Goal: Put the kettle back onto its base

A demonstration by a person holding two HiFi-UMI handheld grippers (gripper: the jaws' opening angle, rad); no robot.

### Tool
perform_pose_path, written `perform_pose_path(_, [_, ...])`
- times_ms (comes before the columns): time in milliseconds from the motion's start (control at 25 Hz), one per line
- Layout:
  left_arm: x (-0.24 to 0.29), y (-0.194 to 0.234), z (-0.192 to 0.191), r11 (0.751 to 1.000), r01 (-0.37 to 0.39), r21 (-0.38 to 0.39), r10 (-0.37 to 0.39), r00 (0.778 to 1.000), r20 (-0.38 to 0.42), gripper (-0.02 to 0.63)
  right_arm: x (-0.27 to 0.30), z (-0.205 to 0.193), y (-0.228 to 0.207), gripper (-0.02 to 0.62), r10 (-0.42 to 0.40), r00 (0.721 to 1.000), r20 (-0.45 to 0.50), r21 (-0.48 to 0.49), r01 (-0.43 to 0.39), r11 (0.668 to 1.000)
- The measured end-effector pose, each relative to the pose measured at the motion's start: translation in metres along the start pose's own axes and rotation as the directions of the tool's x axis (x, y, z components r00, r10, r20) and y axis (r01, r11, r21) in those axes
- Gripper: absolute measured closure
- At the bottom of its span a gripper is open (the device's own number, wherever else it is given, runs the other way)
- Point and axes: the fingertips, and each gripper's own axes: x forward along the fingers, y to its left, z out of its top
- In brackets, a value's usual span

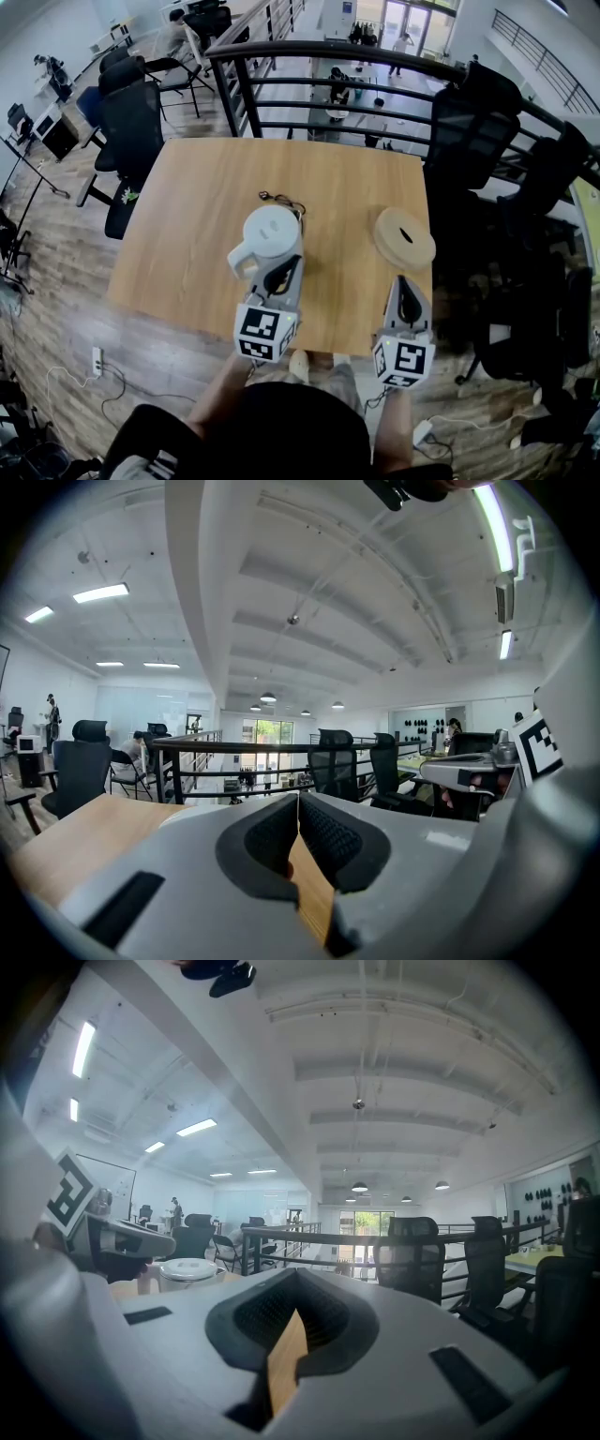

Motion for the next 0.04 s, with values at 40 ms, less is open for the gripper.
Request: perform_pose_path(40, [-0.0002, -0.0007, 0.001, 1.0, 0.0, 0.001, 0.0, 1.0, 0.0, 0.598, -0.0007, 0.0012, -0.0005, 0.597, -0.001, 1.0, 0.0, 0.001, 0.001, 1.0])
